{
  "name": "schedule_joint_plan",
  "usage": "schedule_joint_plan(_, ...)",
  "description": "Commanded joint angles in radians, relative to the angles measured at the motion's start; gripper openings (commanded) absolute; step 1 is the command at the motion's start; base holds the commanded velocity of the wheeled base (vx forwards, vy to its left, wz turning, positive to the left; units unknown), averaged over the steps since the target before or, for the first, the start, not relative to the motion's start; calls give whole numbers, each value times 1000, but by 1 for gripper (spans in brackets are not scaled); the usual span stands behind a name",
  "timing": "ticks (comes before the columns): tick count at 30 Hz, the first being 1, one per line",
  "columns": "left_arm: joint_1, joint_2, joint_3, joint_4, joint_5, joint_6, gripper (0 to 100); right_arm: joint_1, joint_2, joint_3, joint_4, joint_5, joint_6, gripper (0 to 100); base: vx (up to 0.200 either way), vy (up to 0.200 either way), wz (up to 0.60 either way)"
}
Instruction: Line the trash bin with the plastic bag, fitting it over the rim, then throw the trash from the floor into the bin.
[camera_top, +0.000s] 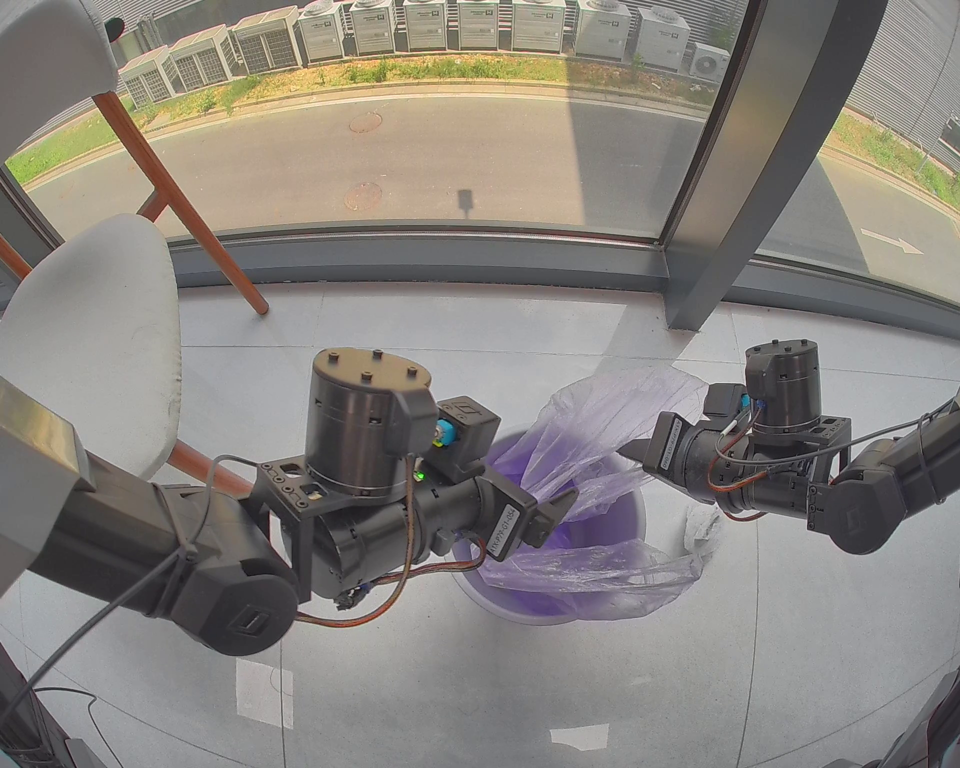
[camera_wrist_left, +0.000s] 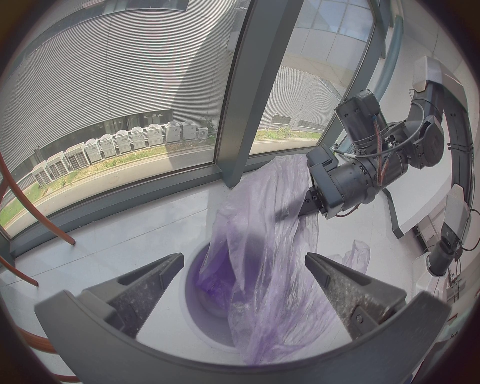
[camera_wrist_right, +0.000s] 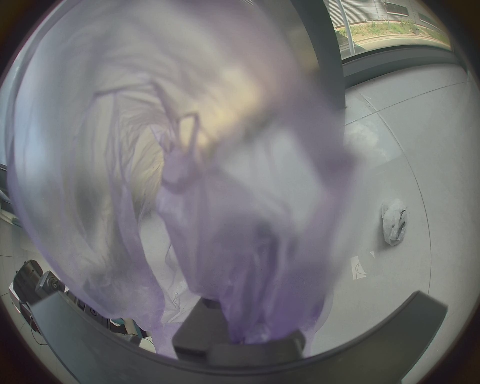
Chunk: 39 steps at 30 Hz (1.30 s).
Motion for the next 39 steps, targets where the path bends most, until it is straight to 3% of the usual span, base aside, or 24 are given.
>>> schedule_joint_plan(1, -8, 52, -50, 6, 11, -1, 100, 14, -3, 2, 0, 0, 0, 0, 0, 0, 0)
schedule_joint_plan(7, -5, 92, -125, 20, 50, -4, 100, 36, -17, 19, 1, -7, 0, 0, 0, 0, 0)
schedule_joint_plan(22, 10, 149, -146, 23, 66, -3, 100, 31, -32, 20, 1, -9, 0, 0, 0, 0, 0)
schedule_joint_plan(30, 35, 152, -126, 23, 89, -1, 100, 24, -49, 32, 0, -9, -2, 0, 0, 0, 0)
schedule_joint_plan(39, 35, 126, -40, 18, 81, 2, 100, -42, -67, 14, -63, -7, -6, 0, 0, 0, 0)
